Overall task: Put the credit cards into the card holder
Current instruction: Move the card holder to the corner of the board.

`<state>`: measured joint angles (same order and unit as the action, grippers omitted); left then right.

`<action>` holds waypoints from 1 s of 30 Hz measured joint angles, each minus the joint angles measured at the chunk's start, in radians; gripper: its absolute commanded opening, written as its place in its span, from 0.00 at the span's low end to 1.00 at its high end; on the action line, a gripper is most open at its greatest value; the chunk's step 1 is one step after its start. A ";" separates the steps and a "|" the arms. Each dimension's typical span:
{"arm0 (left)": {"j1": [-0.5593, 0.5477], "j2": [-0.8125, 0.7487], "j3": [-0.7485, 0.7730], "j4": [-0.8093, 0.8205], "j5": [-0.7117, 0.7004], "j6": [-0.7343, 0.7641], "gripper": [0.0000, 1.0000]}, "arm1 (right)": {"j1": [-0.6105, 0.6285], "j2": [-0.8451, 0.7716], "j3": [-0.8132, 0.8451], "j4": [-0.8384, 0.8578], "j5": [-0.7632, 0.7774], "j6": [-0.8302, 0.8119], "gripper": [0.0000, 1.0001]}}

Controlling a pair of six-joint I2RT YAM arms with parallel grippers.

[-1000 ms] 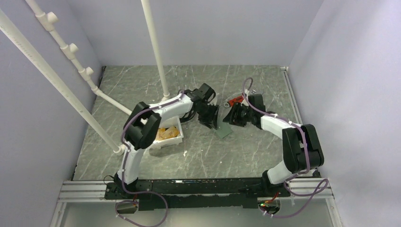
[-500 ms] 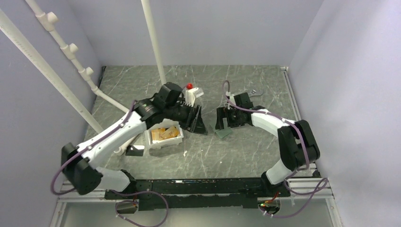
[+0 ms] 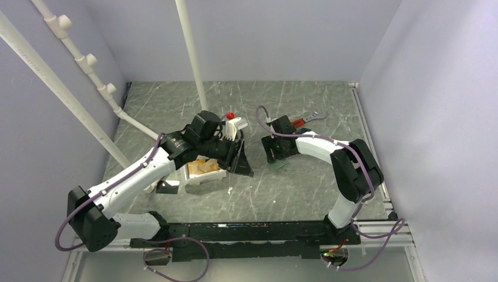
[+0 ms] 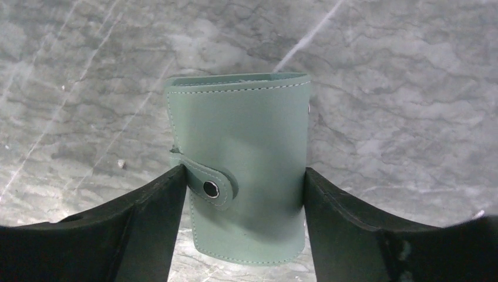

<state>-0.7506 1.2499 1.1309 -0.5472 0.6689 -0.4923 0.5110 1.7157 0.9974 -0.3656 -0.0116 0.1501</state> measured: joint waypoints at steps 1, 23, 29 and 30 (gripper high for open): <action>0.000 -0.001 0.000 0.000 0.000 0.001 0.59 | 0.000 0.000 0.000 -0.001 0.009 0.004 0.63; -0.006 -0.042 0.035 -0.080 -0.049 0.011 0.59 | -0.749 0.053 0.233 -0.012 0.115 0.198 1.00; -0.006 -0.043 0.209 -0.171 -0.100 0.053 0.60 | -0.687 -0.078 0.270 -0.176 0.174 0.168 1.00; -0.006 -0.042 0.244 -0.182 -0.110 0.061 0.60 | -0.662 -0.148 0.271 -0.197 0.160 0.163 1.00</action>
<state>-0.7570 1.2076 1.3746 -0.7288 0.5591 -0.4313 -0.1513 1.5673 1.2686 -0.5625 0.1482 0.3134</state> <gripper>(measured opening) 0.595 0.993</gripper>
